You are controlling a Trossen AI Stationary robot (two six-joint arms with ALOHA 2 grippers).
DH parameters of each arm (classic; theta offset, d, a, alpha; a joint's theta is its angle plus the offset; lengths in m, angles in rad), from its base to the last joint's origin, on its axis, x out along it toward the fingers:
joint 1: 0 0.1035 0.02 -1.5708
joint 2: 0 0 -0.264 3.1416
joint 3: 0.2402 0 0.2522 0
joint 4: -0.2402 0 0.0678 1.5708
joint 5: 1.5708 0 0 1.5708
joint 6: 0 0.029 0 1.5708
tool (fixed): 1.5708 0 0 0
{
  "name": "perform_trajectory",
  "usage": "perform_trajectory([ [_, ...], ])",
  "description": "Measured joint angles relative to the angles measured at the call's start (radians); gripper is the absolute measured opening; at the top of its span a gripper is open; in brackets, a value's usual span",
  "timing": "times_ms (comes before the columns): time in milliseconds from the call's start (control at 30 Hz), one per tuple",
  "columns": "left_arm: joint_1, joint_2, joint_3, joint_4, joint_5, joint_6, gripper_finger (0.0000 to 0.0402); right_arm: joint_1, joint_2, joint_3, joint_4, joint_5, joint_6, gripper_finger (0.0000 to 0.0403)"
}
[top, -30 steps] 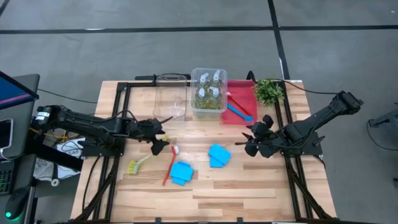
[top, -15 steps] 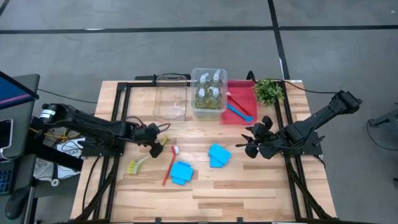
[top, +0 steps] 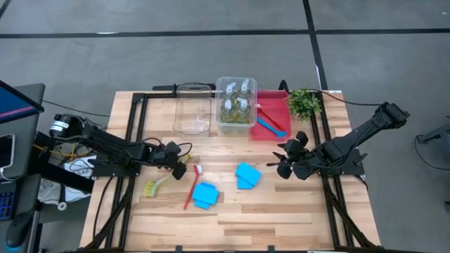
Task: Pick & Place Kitchen Sink Supplies
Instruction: Put the green dish brush into the pink bin
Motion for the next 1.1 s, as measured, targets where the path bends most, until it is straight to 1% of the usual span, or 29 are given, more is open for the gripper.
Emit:
perform_trajectory([
  [133, -0.003, 0.001, -0.001, 0.029, 0.001, -0.003, 0.0195, 0.000, 0.000, 0.000, 0.000, 0.000, 0.000, 0.0166],
  [300, -0.007, 0.003, -0.003, 0.104, 0.044, -0.004, 0.0087, 0.000, 0.000, 0.000, 0.008, -0.002, 0.000, 0.0166],
  [333, -0.007, 0.003, -0.003, 0.120, 0.040, -0.005, 0.0075, 0.000, 0.000, 0.000, 0.012, -0.003, 0.000, 0.0165],
  [667, -0.005, 0.002, -0.002, 0.313, 0.020, 0.065, 0.0076, 0.000, 0.000, 0.000, 0.063, -0.003, -0.009, 0.0165],
  [767, -0.005, 0.001, -0.002, 0.396, 0.026, 0.109, 0.0094, 0.000, 0.000, 0.000, 0.063, -0.003, -0.011, 0.0163],
  [833, -0.005, -0.005, -0.001, 0.453, 0.028, 0.138, 0.0098, 0.000, 0.000, 0.000, 0.063, -0.003, -0.011, 0.0160],
  [967, -0.005, -0.056, -0.001, 0.553, 0.027, 0.223, 0.0084, 0.000, 0.000, 0.000, 0.065, -0.002, -0.011, 0.0155],
  [1100, 0.001, -0.142, -0.001, 0.669, 0.027, 0.333, 0.0079, 0.000, 0.000, 0.000, 0.100, 0.000, -0.038, 0.0151],
])
